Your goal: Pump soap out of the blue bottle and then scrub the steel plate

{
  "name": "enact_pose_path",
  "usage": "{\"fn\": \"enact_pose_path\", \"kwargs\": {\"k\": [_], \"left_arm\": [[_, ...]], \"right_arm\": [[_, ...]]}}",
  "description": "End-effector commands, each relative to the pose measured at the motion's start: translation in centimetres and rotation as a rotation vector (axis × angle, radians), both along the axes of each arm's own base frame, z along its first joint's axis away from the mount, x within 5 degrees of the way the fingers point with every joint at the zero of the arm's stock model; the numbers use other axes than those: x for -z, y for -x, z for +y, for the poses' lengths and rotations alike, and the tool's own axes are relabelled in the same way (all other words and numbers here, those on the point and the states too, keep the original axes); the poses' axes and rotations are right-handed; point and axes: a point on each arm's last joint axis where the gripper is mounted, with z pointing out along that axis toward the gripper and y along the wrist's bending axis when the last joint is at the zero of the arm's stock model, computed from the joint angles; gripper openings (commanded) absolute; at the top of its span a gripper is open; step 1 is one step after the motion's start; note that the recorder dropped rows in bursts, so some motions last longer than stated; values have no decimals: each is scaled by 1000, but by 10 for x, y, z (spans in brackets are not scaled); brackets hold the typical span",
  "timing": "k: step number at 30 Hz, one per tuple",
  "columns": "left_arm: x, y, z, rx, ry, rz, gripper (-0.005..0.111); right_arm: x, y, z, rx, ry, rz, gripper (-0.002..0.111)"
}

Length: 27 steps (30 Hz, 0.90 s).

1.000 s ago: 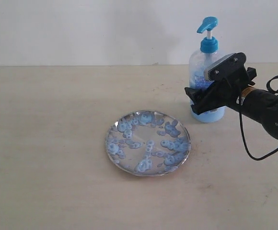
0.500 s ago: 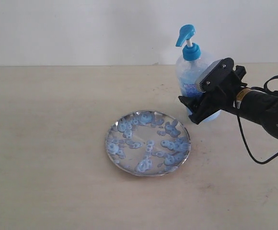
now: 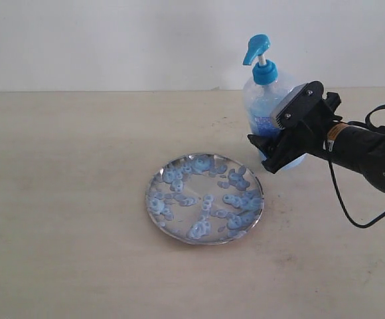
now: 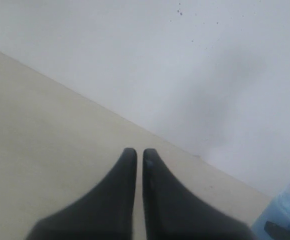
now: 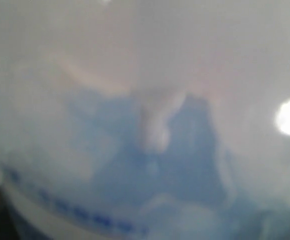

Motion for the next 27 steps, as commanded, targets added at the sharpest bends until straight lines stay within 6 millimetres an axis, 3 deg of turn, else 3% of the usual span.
{"fn": "enact_pose_path", "kwargs": {"k": [1,5,9,13,16,22,27], "left_arm": [[-2,0,1,-14,126,-28,4],[3,-4,-6,64,190,60,4],[-39,-16,-17,202,38,-15,4],[-57,-52,-36,458,-44,57,4],[-70,-97,-44,606,-66,123,4],[-100,-180,-66,906,-79,50,4],[-111,-220,-117,1002,-222,-3,4]], "right_arm": [[12,5,-2,-3,52,84,3],[13,6,-2,-1,57,92,3],[13,6,-2,0,54,92,3],[13,6,-2,8,35,101,3],[13,6,-2,8,35,101,3],[13,6,-2,9,32,102,3],[13,6,-2,9,32,102,3]]}}
